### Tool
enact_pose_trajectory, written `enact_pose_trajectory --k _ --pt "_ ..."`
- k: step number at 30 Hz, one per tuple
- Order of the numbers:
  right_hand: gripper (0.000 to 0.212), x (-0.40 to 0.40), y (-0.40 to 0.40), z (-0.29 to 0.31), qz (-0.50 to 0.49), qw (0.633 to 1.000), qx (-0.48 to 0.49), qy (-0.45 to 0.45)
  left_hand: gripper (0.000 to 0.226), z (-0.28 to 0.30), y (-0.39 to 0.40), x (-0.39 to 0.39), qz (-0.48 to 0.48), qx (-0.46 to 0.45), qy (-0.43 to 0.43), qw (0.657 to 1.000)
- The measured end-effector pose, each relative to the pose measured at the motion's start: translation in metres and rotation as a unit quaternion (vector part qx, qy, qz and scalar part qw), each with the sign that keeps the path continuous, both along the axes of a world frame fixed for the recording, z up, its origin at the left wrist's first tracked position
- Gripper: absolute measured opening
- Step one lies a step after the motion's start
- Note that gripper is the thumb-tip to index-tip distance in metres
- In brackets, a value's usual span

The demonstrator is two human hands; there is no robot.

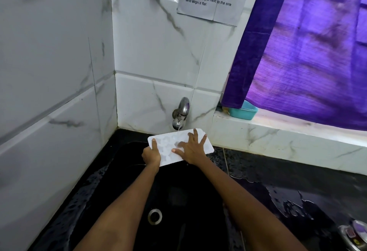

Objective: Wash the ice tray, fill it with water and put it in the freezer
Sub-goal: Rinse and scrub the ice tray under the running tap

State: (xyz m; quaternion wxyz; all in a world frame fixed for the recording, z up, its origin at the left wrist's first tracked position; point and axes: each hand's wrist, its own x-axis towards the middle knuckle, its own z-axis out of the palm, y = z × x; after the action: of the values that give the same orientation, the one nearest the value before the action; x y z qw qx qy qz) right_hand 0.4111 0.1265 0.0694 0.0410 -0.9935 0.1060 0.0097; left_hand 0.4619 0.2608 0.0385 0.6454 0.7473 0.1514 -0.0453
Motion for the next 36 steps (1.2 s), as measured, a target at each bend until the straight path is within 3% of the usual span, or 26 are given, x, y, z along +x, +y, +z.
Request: enact_pose_trajectory --k 5,8,12,16,21,24,28,31,33,36 --pt "0.058 0.001 0.0 -0.001 0.002 0.995 0.095 0.001 0.059 0.008 0.004 0.006 0.007 -0.002 0.004 1.0" --pt "0.056 0.004 0.003 -0.004 0.007 0.999 0.041 -0.032 0.06 0.01 0.002 0.007 0.009 0.002 -0.002 1.0" --pt "0.053 0.004 0.007 -0.005 0.004 0.996 0.08 -0.031 0.06 0.009 0.004 0.01 0.012 -0.002 0.004 1.0" --pt "0.055 0.009 0.012 -0.002 -0.014 1.0 0.006 -0.023 0.06 0.005 0.001 0.009 -0.001 0.012 -0.003 1.0" --pt "0.055 0.004 0.006 -0.006 0.002 0.997 0.076 -0.027 0.06 0.003 0.003 0.012 0.005 0.001 -0.003 1.0" --pt "0.056 0.006 0.007 -0.006 -0.01 0.999 0.037 -0.026 0.06 0.001 0.001 0.012 -0.003 0.006 -0.009 1.0" --pt "0.056 0.005 0.007 -0.005 -0.009 0.994 0.105 -0.005 0.06 0.0 -0.002 0.013 -0.003 -0.005 0.008 1.0" --pt "0.051 0.003 0.001 -0.003 -0.002 0.996 0.069 -0.057 0.06 -0.001 0.0 0.016 -0.004 0.004 -0.002 1.0" --pt "0.047 0.002 0.006 0.0 0.005 0.989 0.1 -0.105 0.061 -0.002 -0.003 0.016 -0.008 0.007 -0.004 1.0" --pt "0.042 0.004 0.014 -0.005 0.036 0.992 0.081 -0.088 0.062 -0.002 -0.011 0.016 -0.014 0.002 -0.004 1.0"
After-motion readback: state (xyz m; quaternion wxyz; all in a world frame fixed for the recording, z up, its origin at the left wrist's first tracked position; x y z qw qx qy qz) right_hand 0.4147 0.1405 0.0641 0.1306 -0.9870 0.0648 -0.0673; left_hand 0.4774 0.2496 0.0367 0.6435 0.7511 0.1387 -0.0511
